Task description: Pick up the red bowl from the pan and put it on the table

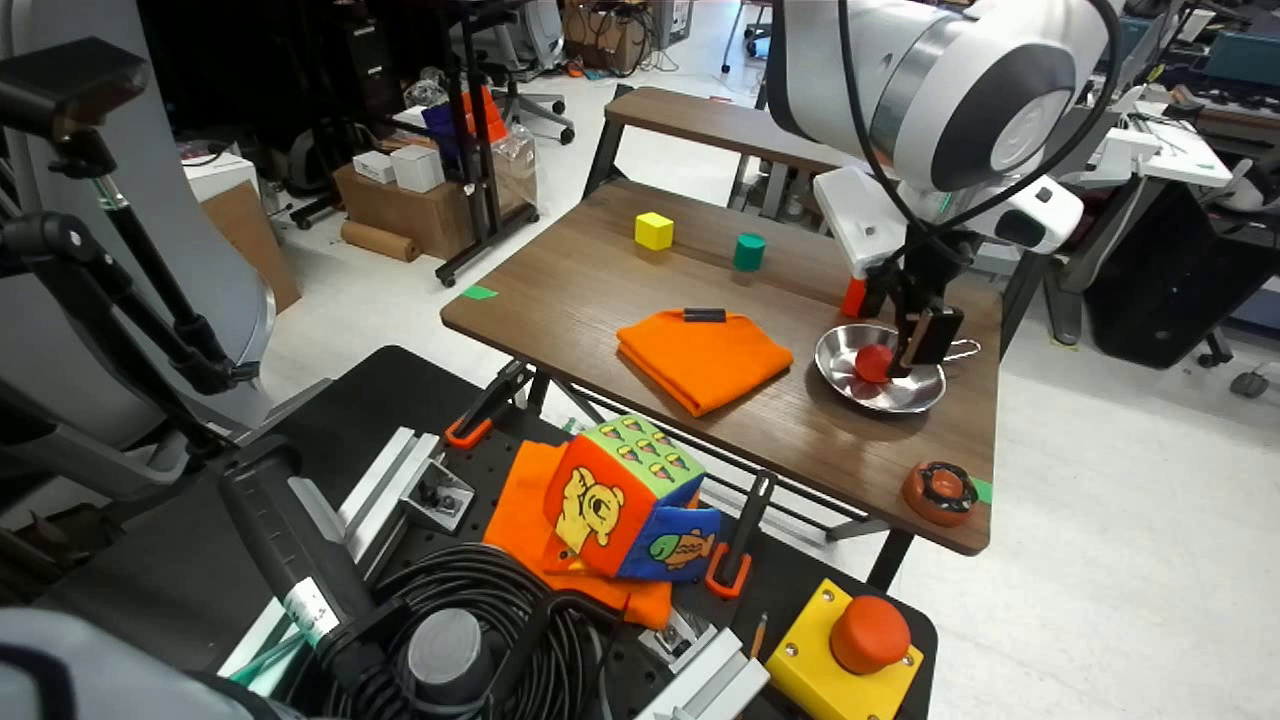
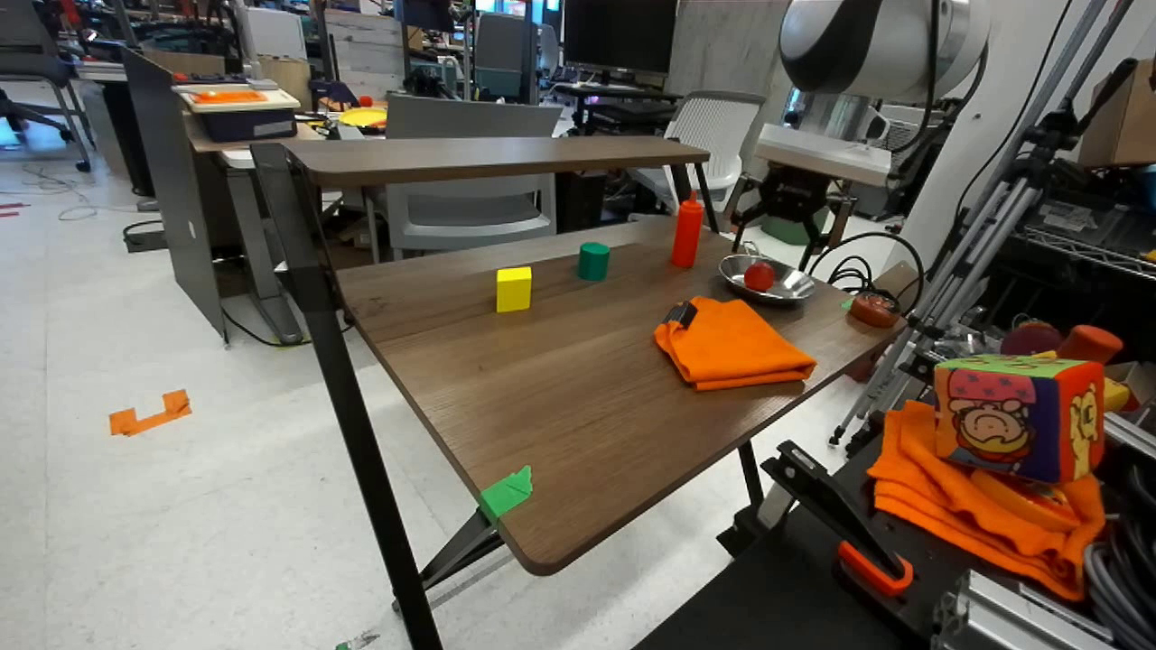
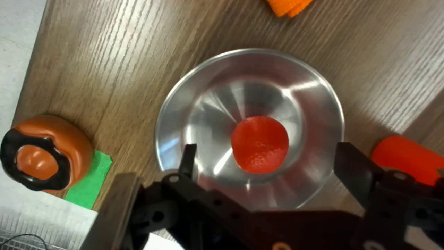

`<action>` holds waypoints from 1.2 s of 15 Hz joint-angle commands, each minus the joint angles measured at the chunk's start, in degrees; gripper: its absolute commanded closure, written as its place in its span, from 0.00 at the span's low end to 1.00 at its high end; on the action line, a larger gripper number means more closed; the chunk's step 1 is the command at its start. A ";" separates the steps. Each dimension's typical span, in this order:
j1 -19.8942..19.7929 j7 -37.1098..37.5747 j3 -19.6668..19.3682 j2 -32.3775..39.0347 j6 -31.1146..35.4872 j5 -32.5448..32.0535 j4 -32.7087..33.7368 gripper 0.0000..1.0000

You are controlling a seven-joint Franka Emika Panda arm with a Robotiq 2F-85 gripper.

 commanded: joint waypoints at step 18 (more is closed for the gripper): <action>2.77 4.62 -3.17 4.10 -5.35 -0.63 4.95 0.80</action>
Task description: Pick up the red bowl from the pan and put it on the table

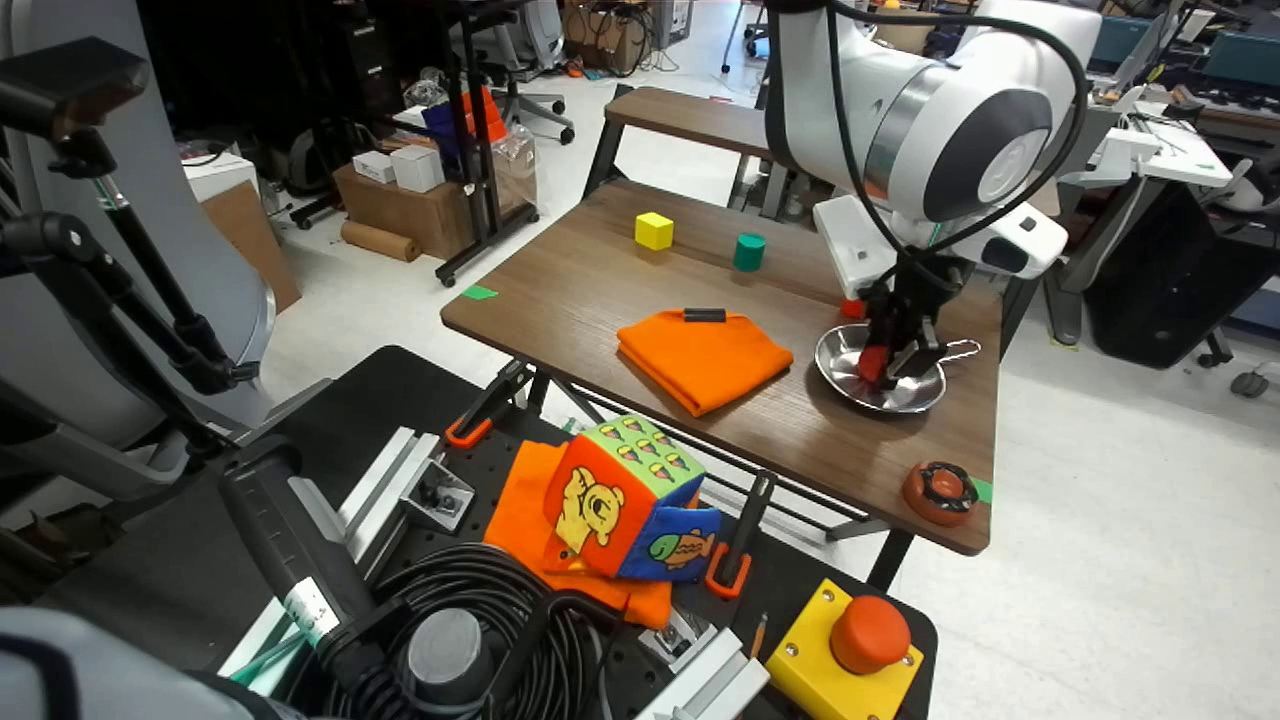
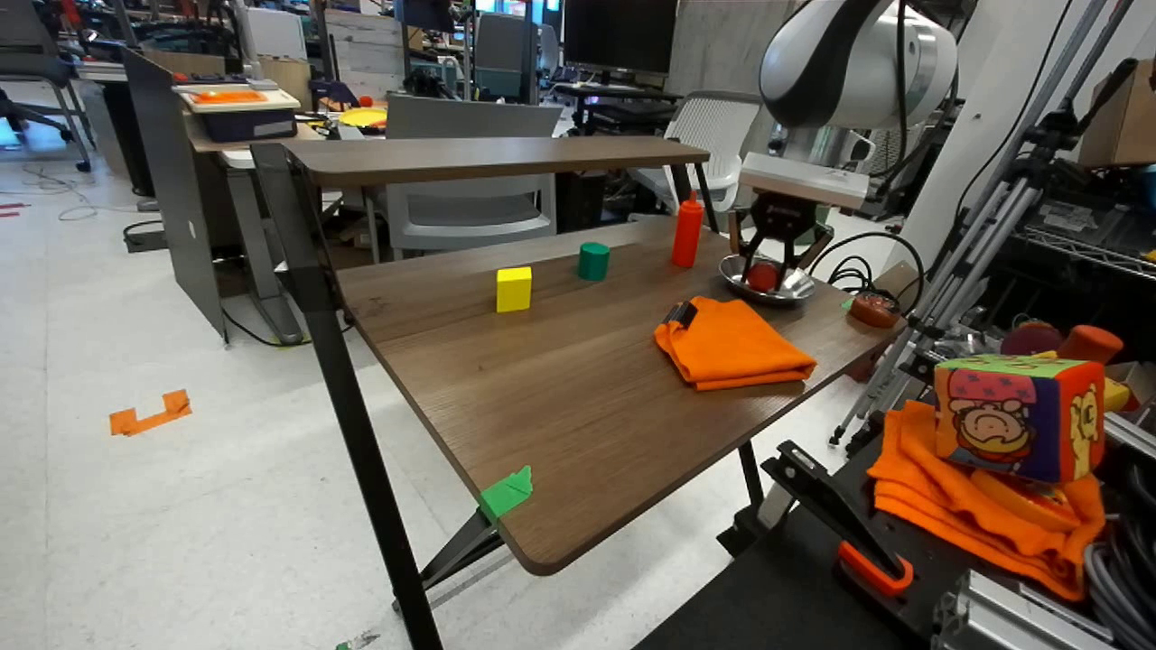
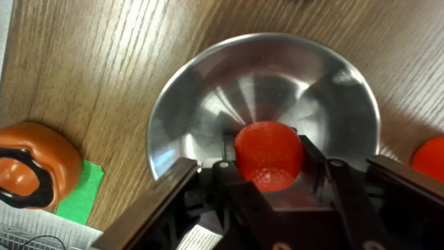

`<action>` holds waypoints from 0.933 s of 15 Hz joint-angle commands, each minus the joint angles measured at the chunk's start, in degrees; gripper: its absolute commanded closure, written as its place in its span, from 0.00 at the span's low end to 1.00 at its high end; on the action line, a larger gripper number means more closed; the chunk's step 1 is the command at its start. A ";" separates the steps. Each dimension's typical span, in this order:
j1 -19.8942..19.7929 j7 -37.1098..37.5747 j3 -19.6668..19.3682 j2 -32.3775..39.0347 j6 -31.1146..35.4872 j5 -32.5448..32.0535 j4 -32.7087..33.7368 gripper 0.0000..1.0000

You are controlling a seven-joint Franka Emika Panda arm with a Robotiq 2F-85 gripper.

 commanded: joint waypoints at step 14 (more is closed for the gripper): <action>5.56 6.61 3.59 -17.00 -9.26 -1.30 -3.58 0.80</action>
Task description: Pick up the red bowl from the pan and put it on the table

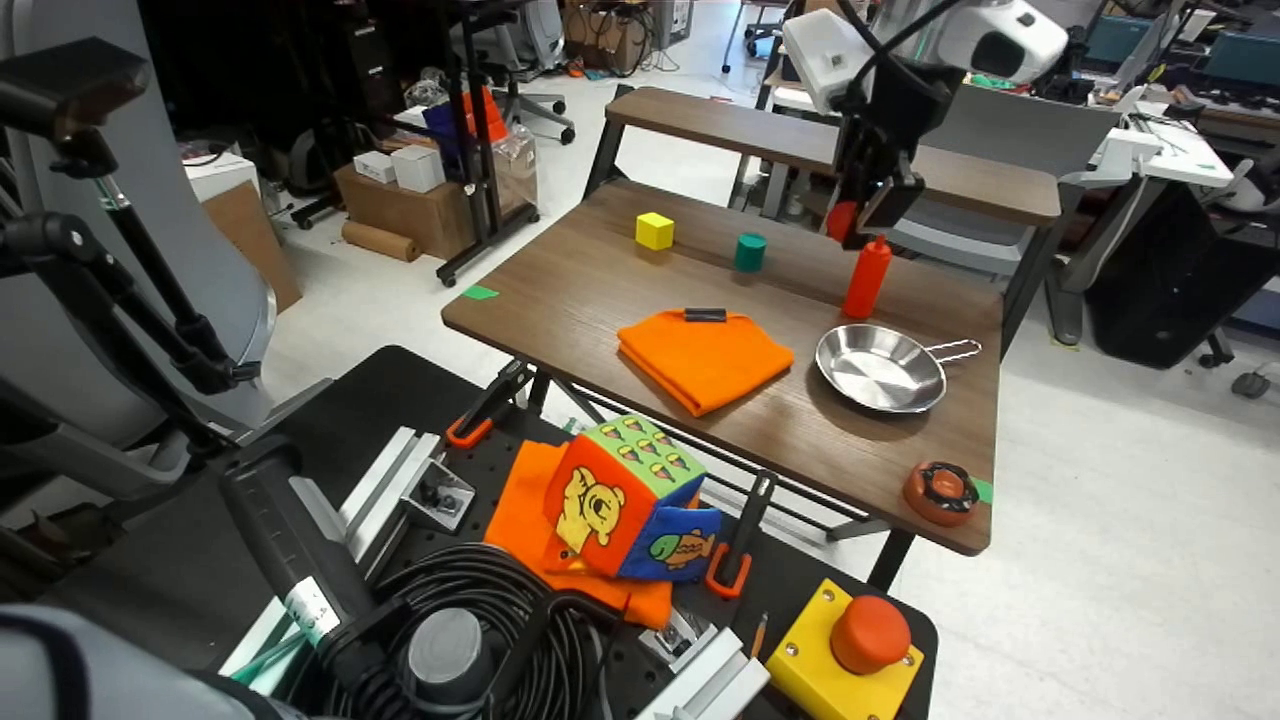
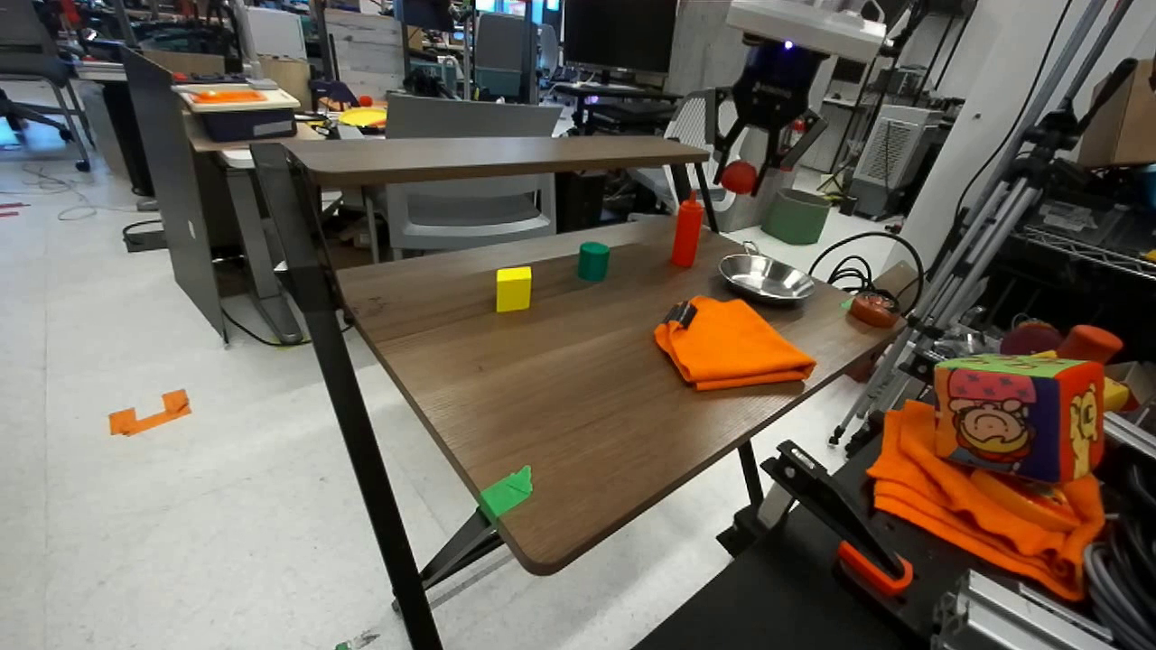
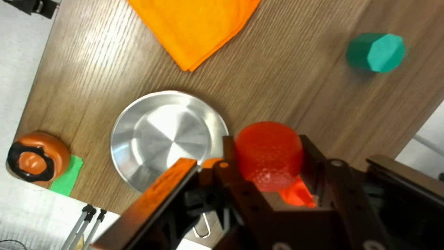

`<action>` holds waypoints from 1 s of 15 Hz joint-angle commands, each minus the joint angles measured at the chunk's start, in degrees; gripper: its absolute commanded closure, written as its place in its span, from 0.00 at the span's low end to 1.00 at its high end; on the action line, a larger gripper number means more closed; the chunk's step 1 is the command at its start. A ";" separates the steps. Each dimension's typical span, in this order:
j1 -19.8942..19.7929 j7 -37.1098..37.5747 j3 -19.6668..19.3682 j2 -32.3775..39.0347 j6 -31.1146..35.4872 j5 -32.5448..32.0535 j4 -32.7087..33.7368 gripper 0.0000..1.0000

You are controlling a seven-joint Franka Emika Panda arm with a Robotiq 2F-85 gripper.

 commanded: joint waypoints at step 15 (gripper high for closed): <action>5.27 16.93 0.86 20.29 2.58 -4.76 13.69 0.80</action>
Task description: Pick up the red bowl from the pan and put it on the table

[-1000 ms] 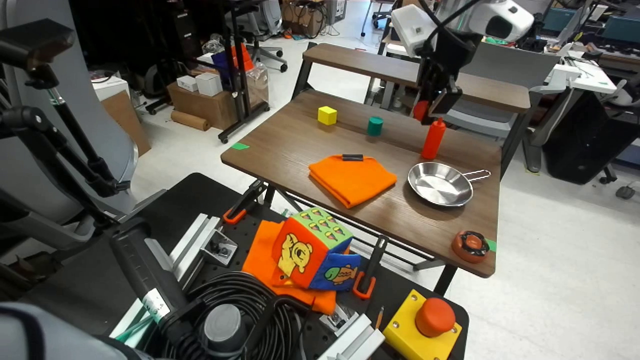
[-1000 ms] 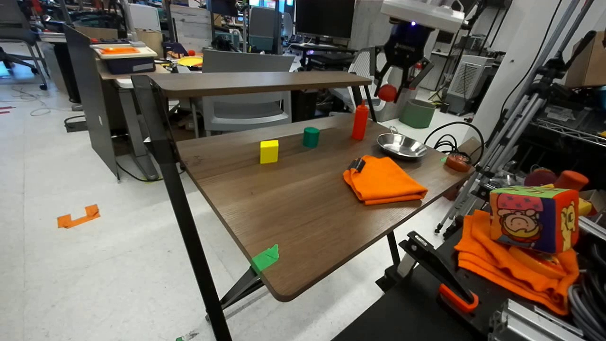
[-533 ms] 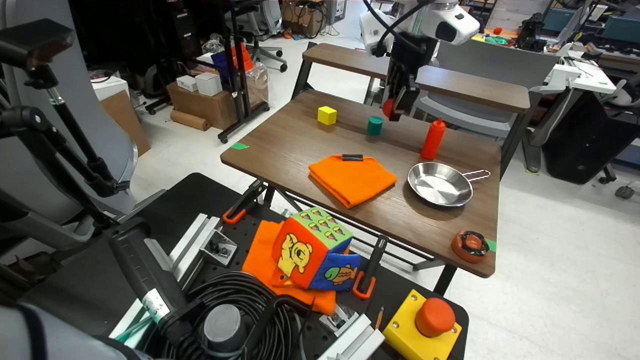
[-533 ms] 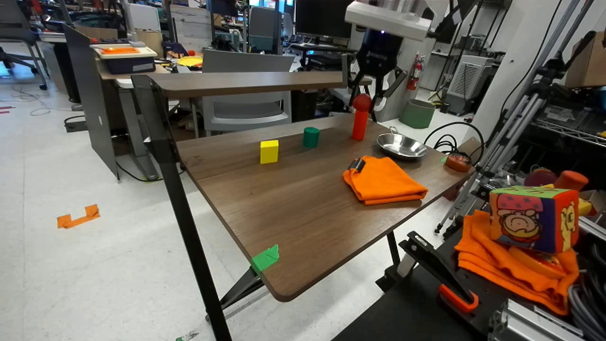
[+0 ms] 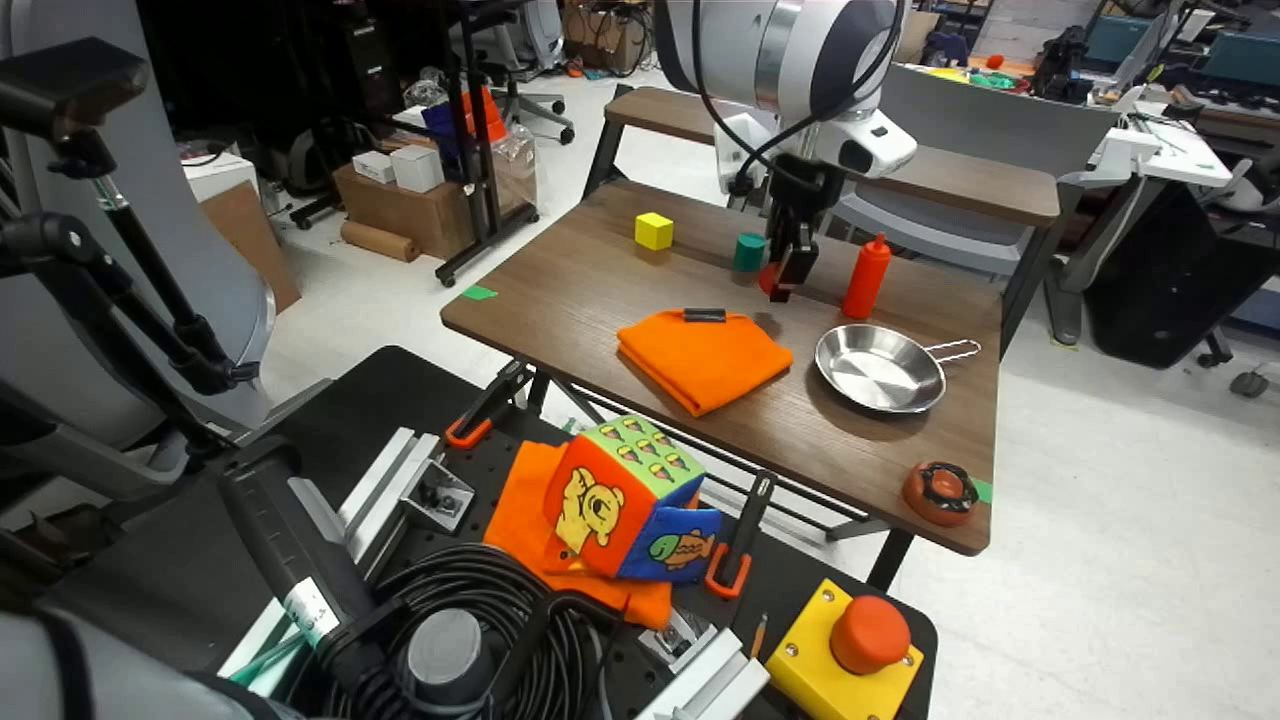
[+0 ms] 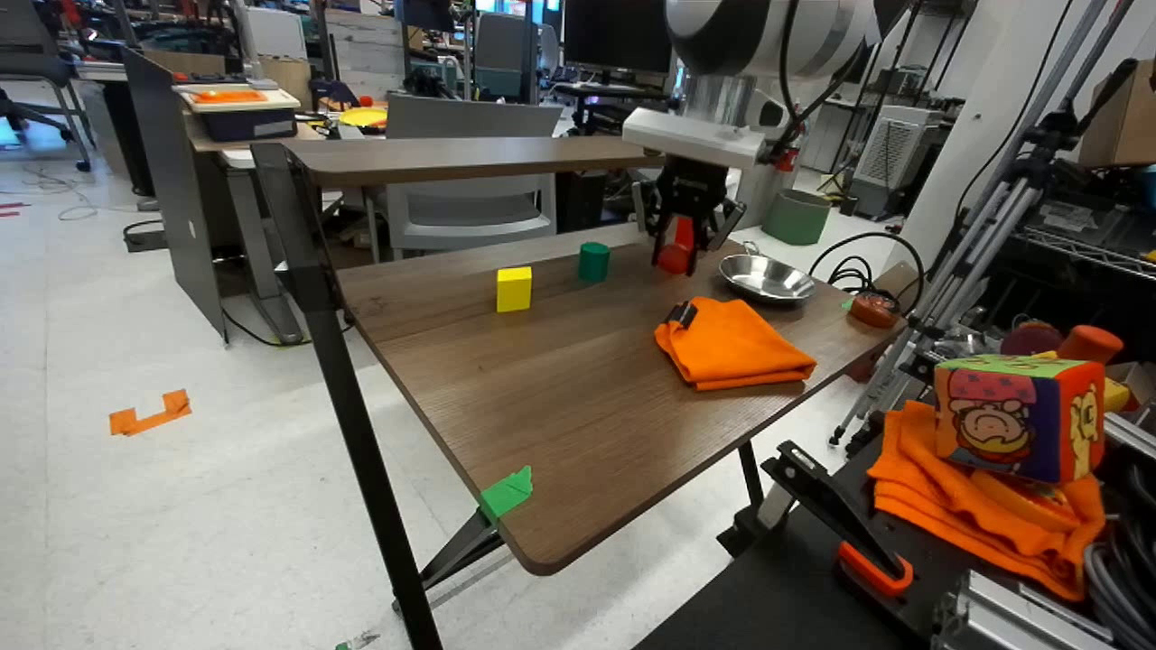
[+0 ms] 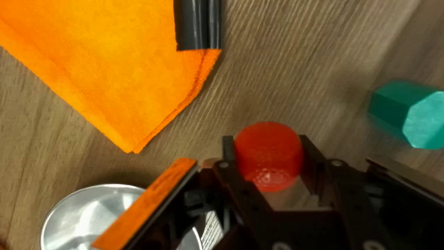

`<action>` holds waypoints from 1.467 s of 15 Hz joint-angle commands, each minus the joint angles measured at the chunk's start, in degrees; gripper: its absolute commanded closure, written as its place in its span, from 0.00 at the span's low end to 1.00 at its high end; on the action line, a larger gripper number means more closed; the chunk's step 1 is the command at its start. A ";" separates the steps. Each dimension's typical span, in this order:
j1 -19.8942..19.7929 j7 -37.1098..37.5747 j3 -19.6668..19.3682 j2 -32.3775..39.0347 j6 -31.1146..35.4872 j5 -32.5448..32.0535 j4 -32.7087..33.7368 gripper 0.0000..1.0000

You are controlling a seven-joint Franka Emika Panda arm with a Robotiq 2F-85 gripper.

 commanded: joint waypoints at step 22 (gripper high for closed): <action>-0.60 2.12 1.65 -28.41 -7.46 0.57 -19.68 0.00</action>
